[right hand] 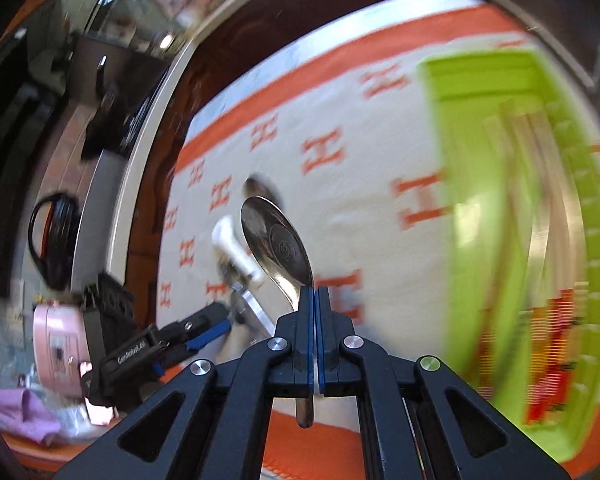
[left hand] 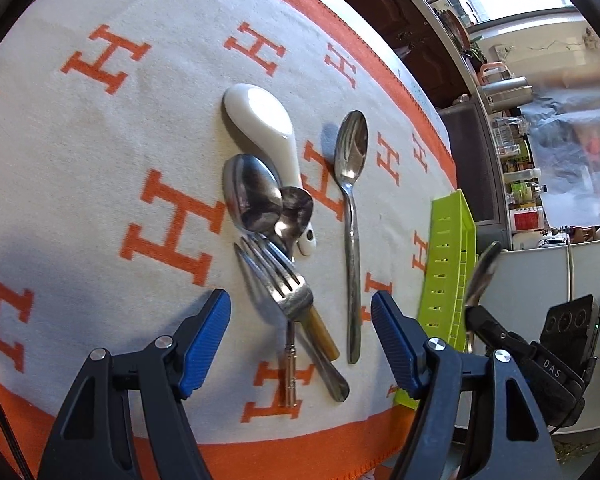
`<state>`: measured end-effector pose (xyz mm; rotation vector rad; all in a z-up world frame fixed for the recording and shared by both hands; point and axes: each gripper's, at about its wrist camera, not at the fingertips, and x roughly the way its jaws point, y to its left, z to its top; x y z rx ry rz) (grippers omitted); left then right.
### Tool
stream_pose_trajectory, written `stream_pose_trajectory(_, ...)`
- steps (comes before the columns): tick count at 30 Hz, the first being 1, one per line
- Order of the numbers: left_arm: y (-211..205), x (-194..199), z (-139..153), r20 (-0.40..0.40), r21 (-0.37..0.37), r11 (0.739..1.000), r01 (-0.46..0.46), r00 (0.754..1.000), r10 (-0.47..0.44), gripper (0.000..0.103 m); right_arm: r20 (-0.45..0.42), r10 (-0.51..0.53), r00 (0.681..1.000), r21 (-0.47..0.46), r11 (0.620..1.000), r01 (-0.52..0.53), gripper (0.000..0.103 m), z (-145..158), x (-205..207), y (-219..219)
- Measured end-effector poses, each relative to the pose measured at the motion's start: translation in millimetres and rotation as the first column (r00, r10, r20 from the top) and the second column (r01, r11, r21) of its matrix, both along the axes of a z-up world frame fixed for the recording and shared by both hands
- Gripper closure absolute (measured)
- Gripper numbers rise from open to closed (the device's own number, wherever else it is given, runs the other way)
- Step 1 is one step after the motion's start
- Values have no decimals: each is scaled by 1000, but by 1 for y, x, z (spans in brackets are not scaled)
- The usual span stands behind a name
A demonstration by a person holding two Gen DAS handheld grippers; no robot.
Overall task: Organize utensils
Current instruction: 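Grasp a small metal spoon from the cloth with the right gripper, then carry the metal spoon into the green tray with the right gripper while the left gripper grasps the fork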
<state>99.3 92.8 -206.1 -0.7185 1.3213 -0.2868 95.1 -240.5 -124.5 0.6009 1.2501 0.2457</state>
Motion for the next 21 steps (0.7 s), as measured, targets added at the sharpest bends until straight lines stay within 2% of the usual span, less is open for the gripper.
stream_pose_trajectory(3,-8,1,1,11,27,1000,5,1000,-5,34,27,-82,996,-98,992,84,102,14,-10,-35)
stream_pose_trajectory(5,-14,2,1,13,40,999,5,1000,-5,41,32,-134,991,-166,976,137,102,17,-18,-58)
stream_pose_trajectory(9,-17,3,2,16,67,998,-5,1000,4,49,9,-197,980,-263,945,193,102,10,-29,-89)
stream_pose_trajectory(15,-21,7,0,5,114,993,-31,1000,31,66,-32,-228,973,-358,912,202,102,-11,-38,-107)
stream_pose_trajectory(17,-22,8,-1,0,124,992,-35,999,35,76,-39,-240,970,-380,901,208,101,-12,-42,-110)
stream_pose_trajectory(18,-22,8,-2,-2,127,991,-34,999,35,80,-41,-241,970,-384,900,207,101,-15,-42,-108)
stream_pose_trajectory(19,-24,9,-4,-10,130,991,-32,999,34,88,-44,-243,969,-385,899,208,100,-16,-42,-110)
stream_pose_trajectory(21,-24,10,-6,-7,121,992,-47,999,48,92,-42,-244,969,-378,902,211,98,-17,-43,-107)
